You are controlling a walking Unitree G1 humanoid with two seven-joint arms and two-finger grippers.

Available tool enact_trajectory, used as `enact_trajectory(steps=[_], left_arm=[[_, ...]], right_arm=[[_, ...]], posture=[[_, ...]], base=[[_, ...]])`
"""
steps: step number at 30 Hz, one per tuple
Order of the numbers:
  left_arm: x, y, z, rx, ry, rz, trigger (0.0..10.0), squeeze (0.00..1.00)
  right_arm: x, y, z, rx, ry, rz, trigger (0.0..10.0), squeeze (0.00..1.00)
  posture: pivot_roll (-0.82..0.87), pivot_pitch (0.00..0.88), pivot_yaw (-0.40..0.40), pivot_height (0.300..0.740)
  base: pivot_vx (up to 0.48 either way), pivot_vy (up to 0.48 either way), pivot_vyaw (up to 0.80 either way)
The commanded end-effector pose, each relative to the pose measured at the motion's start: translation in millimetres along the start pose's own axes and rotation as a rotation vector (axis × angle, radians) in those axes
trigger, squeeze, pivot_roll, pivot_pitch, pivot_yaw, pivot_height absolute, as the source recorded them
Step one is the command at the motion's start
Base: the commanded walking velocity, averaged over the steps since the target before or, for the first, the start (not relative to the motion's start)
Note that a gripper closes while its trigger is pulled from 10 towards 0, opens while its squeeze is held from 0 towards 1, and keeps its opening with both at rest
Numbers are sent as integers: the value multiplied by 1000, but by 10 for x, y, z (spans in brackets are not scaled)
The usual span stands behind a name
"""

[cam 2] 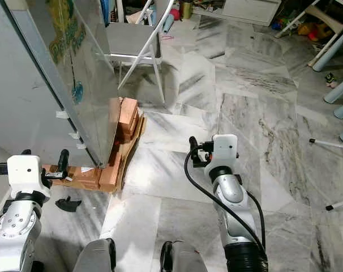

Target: Restocking fridge

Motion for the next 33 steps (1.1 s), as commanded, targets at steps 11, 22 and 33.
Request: enact_trajectory(steps=[11,22,33], left_arm=[[10,29,-8,-12,-2,-15,10000,0],[10,29,-8,-12,-2,-15,10000,0],[10,29,-8,-12,-2,-15,10000,0]], right_arm=[[21,10,-56,0,-17,0,10000,0],[21,10,-56,0,-17,0,10000,0],[21,10,-56,0,-17,0,10000,0]], posture=[[102,114,-100,740],[102,114,-100,740],[102,114,-100,740]], base=[[0,0,0],[0,0,0],[0,0,0]])
Point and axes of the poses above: a point about 5 cm out from each wrist's last joint towards the gripper, its own x axis pointing back from the gripper into the wrist, its own y axis along the axis of the wrist's last joint, z = x × y, the point moved 1 cm from there along -x, pointing out of the wrist towards the gripper, and after that the axes turned 3 degrees about -x, right-handed, at the moved point
